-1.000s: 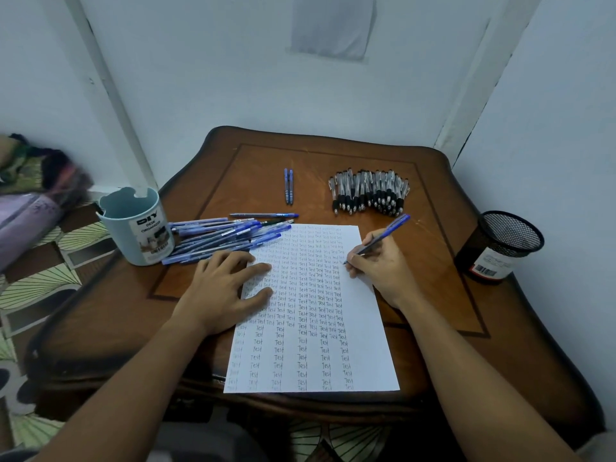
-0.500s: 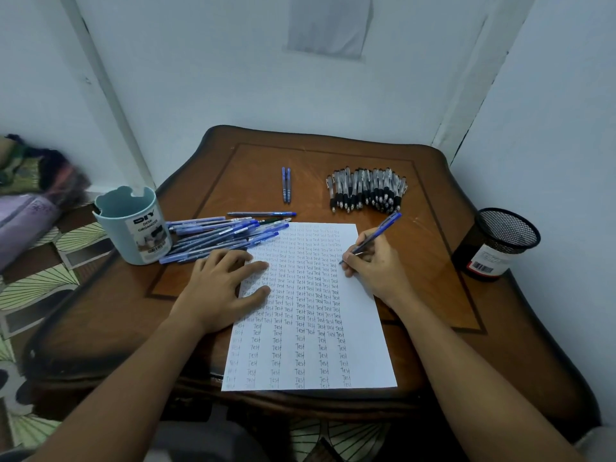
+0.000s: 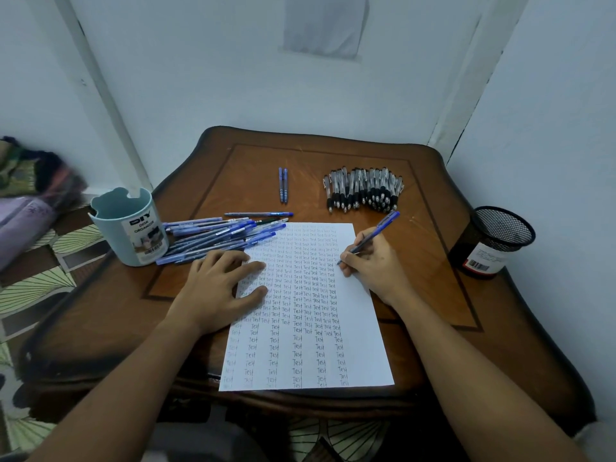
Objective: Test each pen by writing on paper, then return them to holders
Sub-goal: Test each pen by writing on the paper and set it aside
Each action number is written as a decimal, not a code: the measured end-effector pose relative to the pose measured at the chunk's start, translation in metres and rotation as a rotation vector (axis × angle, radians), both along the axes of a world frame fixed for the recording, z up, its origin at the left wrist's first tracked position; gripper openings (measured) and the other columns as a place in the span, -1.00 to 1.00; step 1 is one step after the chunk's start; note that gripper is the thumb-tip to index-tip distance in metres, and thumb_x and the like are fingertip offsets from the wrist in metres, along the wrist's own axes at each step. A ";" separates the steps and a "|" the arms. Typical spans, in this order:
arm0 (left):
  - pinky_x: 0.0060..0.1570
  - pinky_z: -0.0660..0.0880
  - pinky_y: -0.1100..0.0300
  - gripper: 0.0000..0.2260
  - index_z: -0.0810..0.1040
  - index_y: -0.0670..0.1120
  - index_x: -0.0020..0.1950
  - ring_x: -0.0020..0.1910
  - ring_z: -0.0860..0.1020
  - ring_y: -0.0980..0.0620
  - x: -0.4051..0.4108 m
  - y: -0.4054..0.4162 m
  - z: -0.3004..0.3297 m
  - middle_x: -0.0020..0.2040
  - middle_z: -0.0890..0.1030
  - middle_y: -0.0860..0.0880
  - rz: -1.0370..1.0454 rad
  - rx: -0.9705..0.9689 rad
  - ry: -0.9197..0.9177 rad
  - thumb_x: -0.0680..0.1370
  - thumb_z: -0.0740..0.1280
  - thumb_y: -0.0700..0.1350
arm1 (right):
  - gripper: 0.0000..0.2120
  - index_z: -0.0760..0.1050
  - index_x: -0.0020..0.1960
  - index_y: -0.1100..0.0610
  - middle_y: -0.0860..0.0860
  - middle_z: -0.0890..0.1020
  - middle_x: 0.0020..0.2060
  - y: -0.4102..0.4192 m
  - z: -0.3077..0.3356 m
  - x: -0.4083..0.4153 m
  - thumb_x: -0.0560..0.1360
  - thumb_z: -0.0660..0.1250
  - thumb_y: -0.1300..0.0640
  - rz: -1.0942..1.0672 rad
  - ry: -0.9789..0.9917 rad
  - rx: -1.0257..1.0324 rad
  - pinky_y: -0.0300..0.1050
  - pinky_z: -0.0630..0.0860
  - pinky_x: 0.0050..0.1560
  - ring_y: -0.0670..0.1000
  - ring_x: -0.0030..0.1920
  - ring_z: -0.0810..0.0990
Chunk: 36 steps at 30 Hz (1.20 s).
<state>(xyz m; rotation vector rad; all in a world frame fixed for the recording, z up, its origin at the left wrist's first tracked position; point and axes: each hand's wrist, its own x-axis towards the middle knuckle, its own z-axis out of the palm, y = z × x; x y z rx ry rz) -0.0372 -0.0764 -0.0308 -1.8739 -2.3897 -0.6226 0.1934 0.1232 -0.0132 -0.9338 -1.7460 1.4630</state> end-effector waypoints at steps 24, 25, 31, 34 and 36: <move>0.27 0.16 0.04 -0.43 0.51 0.26 0.34 0.32 0.26 0.10 0.000 0.001 0.001 0.27 0.44 0.20 0.008 -0.004 0.004 0.47 0.04 0.45 | -0.72 0.34 -0.05 0.10 0.15 0.57 -0.24 -0.002 0.002 -0.001 0.51 0.37 0.41 -0.014 -0.056 0.078 0.03 0.60 -0.22 0.16 -0.29 0.63; 0.27 0.16 0.04 -0.43 0.51 0.26 0.34 0.32 0.26 0.11 0.000 0.000 0.001 0.27 0.44 0.20 0.009 -0.008 0.004 0.47 0.03 0.45 | -0.71 0.34 -0.05 0.10 0.16 0.57 -0.24 -0.002 0.002 -0.001 0.51 0.36 0.42 -0.008 -0.063 0.078 0.05 0.59 -0.22 0.16 -0.30 0.62; 0.28 0.15 0.05 -0.42 0.49 0.27 0.35 0.33 0.26 0.11 0.000 0.001 0.002 0.28 0.43 0.20 0.011 -0.019 0.008 0.46 0.02 0.46 | -0.72 0.34 -0.05 0.12 0.15 0.57 -0.26 -0.001 0.003 -0.001 0.51 0.36 0.43 -0.005 -0.046 0.026 0.04 0.56 -0.24 0.16 -0.29 0.60; 0.25 0.11 0.10 -0.42 0.49 0.27 0.35 0.32 0.26 0.11 0.001 0.001 0.002 0.28 0.43 0.20 0.011 -0.023 0.006 0.46 0.02 0.46 | -0.71 0.34 -0.04 0.11 0.19 0.57 -0.25 -0.001 0.004 -0.001 0.51 0.34 0.45 -0.015 -0.011 -0.014 0.01 0.55 -0.29 0.17 -0.30 0.59; 0.24 0.09 0.12 -0.41 0.49 0.27 0.35 0.32 0.25 0.11 0.001 0.000 0.002 0.28 0.43 0.20 0.011 -0.020 0.004 0.45 0.02 0.46 | -0.75 0.35 -0.04 0.14 0.21 0.57 -0.27 -0.001 0.006 0.001 0.53 0.32 0.44 -0.016 0.074 -0.074 -0.03 0.56 -0.33 0.18 -0.31 0.58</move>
